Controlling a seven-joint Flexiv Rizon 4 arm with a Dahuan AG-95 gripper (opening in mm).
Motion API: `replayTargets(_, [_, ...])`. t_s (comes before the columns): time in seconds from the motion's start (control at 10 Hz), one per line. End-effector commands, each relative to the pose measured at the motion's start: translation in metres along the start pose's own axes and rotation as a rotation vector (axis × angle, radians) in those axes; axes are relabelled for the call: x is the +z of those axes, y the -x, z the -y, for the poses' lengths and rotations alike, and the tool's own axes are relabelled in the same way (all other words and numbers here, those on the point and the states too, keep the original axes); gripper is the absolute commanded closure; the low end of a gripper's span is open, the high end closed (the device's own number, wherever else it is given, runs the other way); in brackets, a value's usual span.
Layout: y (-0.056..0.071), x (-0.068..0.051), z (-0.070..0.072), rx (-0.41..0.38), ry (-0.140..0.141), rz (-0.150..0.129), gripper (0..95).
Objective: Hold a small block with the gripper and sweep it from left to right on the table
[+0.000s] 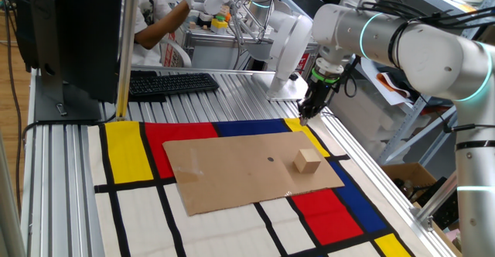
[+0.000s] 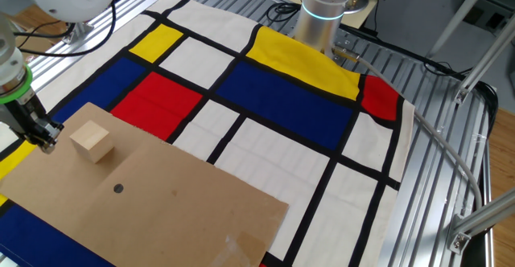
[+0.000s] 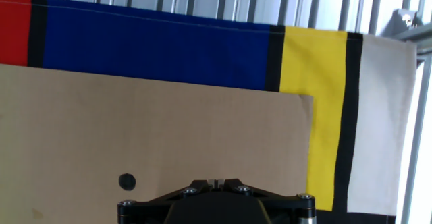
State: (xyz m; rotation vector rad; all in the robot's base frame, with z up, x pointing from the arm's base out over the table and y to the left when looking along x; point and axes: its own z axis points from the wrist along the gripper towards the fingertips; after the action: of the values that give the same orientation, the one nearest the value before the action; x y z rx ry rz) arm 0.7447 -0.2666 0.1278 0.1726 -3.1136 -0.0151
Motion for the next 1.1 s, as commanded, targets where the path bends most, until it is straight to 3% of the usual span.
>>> replayTargets(0.1, [0.0013, -0.0004, 0.0006, -0.005, 0.001, -0.004, 95.0])
replayTargets(1.1, [0.0005, 0.0038, 0.0049, 0.032, -0.012, -0.017, 95.0])
